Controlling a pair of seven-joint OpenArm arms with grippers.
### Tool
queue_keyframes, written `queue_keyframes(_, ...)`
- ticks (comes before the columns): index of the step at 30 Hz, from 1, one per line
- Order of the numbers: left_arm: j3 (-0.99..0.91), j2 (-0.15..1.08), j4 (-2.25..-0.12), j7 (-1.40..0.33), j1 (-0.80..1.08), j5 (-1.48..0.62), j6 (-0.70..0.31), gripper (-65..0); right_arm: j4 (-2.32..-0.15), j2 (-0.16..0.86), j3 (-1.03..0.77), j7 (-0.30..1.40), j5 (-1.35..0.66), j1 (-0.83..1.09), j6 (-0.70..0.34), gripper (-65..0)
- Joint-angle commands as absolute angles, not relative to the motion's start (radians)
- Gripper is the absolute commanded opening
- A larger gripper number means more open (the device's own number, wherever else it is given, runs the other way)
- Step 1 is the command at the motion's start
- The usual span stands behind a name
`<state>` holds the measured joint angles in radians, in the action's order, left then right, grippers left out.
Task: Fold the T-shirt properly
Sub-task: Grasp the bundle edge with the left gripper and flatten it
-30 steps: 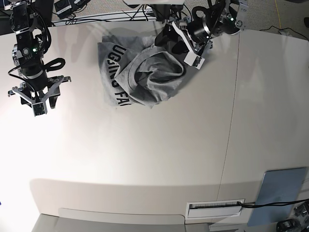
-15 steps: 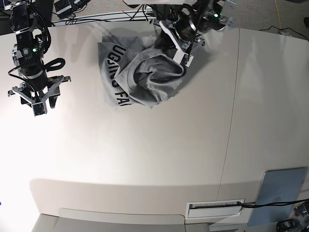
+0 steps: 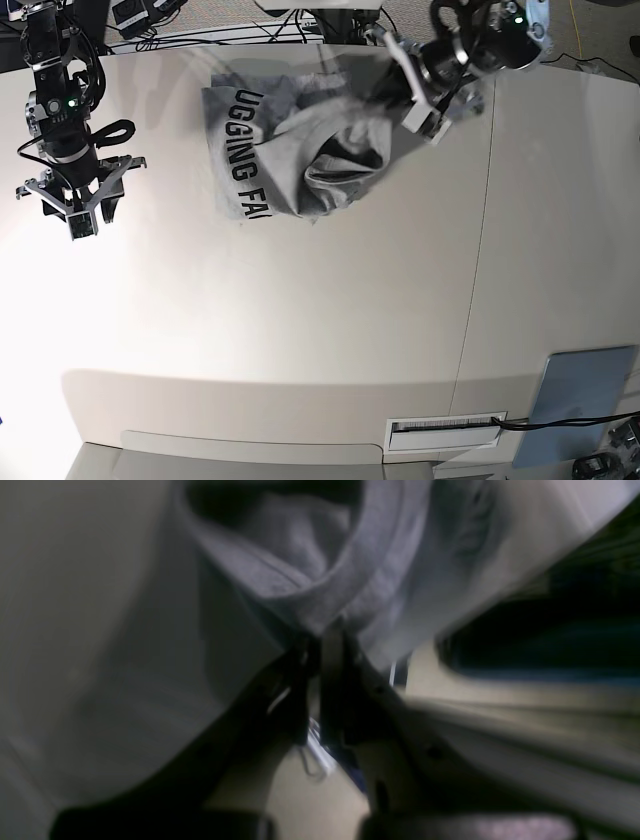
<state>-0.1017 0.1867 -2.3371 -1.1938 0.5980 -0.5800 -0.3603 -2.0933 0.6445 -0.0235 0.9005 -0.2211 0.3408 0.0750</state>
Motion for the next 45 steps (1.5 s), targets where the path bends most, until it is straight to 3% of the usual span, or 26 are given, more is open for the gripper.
queue_keyframes(1,-0.131,0.204,-2.356,-1.188,0.613,-0.642,-0.374,-65.0,-2.107,0.662,-0.035,0.871,-0.208,0.332,0.079,-37.1)
queue_keyframes(10,-0.206,0.319,-2.356,-1.188,0.668,-0.662,-0.39,-65.0,-2.106,0.662,-0.035,0.873,-0.208,0.332,0.079,-37.1)
queue_keyframes(15,-0.205,0.316,-2.356,-1.171,0.662,-0.657,-0.479,-35.9,-2.106,0.662,-0.035,0.891,-0.209,0.332,0.079,-37.1)
queue_keyframes(16,-0.205,0.316,-2.356,-1.17,0.659,-0.649,-0.496,-33.0,-2.106,0.662,-0.035,0.89,-0.208,0.332,0.079,-37.1)
queue_keyframes(20,-0.205,0.316,-2.356,-1.164,0.628,-0.575,-0.51,-32.8,-2.106,0.662,-0.035,0.891,-0.209,0.333,0.079,-37.1)
queue_keyframes(25,-0.202,0.316,-2.356,-0.898,0.61,-0.587,-0.531,-33.1,-2.106,0.662,-0.035,0.888,-0.221,0.332,0.079,-37.1)
queue_keyframes(29,-0.1,0.315,-2.353,-0.878,0.551,-0.558,-0.532,-33.1,-2.106,0.662,-0.035,0.887,-0.22,0.332,0.079,-37.1)
queue_keyframes(37,0.215,0.316,-2.181,-0.8,0.424,-0.253,-0.398,-33.1,-2.106,0.662,-0.035,0.907,-0.218,0.332,0.08,-37.1)
queue_keyframes(45,0.304,0.313,-2.082,-0.754,0.379,-0.121,-0.327,-34.7,-2.106,0.662,-0.035,0.909,-0.216,0.332,0.08,-37.1)
